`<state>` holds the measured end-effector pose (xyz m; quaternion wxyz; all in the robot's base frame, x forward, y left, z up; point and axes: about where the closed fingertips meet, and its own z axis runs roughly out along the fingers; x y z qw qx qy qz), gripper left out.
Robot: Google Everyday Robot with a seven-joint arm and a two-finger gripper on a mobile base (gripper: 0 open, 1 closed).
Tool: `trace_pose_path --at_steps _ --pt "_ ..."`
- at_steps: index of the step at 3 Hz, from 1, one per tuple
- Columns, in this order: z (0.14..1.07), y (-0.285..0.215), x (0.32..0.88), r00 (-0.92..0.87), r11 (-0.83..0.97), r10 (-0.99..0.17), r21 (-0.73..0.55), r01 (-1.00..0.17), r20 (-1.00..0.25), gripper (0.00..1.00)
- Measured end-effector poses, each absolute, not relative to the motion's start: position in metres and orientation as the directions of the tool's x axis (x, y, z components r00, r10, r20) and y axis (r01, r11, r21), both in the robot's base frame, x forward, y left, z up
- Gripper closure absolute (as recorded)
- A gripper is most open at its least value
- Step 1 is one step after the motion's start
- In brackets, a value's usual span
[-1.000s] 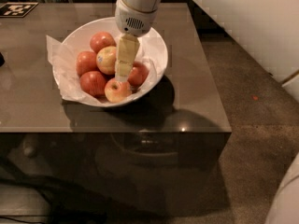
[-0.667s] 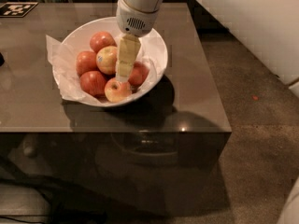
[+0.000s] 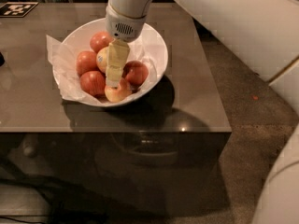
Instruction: Pick apple from white bowl
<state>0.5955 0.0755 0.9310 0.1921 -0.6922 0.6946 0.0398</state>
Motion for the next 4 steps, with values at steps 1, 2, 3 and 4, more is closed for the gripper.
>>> trace_pose_path --at_steps 1,2,3,4 --pt "0.9237 0.081 0.5997 0.028 0.035 -0.949 -0.194 -0.98 -0.315 0.0" --pt "0.9184 0.0825 0.6026 0.023 0.037 -0.948 -0.182 -0.983 -0.316 0.0" --pt "0.9184 0.0826 0.6026 0.023 0.037 -0.948 -0.182 -0.983 -0.316 0.19" --pt "0.9184 0.0826 0.6026 0.023 0.037 -0.948 -0.182 -0.983 -0.316 0.42"
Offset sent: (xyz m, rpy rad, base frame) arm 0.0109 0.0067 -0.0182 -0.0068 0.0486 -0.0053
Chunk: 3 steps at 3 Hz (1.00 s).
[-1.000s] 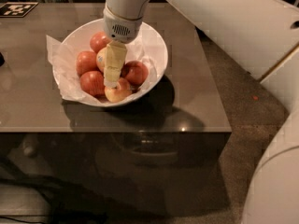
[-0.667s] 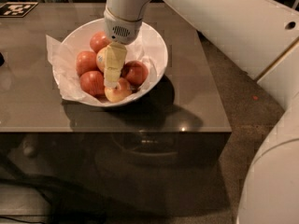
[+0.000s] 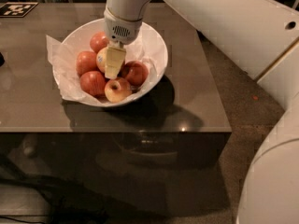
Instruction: Pick apple from white bowl
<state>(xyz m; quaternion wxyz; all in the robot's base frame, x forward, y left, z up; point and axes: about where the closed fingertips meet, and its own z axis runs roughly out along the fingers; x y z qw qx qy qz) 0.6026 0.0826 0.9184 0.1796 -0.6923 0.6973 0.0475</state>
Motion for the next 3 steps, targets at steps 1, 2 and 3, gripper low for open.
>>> trace_pose_path --at_steps 1,2,3 --pt "0.9184 0.0826 0.6026 0.023 0.037 -0.948 -0.182 -0.983 -0.316 0.66" --pt "0.9185 0.0825 0.6025 0.023 0.037 -0.948 -0.183 -0.982 -0.316 0.89" --pt "0.9228 0.0776 0.6002 0.022 0.045 -0.947 -0.202 -0.978 -0.319 1.0"
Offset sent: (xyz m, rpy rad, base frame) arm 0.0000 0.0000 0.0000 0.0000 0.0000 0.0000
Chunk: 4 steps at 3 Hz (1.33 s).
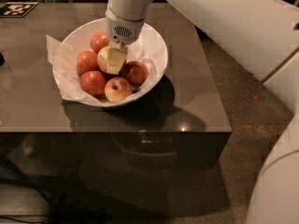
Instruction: Pick apple from white bowl
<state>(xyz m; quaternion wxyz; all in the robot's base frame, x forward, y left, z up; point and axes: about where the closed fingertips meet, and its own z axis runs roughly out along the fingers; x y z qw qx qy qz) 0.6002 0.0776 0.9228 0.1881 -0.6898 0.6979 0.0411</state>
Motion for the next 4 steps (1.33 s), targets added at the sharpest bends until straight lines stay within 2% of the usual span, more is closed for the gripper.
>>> trace_pose_path --at_steps 2,4 --pt "0.998 0.067 0.568 0.03 0.073 -0.963 -0.363 -0.929 -0.269 1.0" --pt "1.032 0.068 0.558 0.039 0.064 -0.971 -0.411 -0.909 -0.238 1.0"
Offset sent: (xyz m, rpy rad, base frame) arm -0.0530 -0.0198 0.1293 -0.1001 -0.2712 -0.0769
